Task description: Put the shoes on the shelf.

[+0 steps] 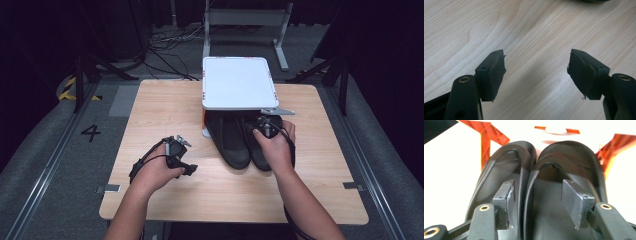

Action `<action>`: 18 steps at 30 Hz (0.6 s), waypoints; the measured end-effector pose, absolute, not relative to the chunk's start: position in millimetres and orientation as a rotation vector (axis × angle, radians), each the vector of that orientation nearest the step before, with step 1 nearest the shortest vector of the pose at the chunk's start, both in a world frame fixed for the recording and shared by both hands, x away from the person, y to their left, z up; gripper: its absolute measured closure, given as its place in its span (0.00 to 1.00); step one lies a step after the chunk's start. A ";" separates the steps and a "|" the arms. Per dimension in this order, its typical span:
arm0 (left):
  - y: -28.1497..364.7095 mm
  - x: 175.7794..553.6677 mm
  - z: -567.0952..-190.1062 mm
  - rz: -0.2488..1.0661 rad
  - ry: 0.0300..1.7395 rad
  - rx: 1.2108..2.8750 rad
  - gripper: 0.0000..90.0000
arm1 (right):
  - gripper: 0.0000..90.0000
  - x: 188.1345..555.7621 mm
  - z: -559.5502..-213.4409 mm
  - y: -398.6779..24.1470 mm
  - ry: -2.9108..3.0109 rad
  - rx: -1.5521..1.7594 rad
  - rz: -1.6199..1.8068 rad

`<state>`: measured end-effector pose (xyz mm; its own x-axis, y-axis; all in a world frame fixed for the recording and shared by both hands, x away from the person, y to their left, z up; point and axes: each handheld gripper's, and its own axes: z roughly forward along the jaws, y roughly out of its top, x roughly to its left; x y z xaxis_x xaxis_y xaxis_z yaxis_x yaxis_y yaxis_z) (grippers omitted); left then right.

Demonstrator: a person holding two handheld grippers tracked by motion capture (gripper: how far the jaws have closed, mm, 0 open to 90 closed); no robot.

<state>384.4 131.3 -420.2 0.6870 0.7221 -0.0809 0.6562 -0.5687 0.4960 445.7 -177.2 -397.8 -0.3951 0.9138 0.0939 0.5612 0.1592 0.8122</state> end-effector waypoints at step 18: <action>77.9 389.0 -410.7 0.084 0.898 2.411 0.38 | 0.54 370.4 -391.2 -259.2 2.148 1.435 1.018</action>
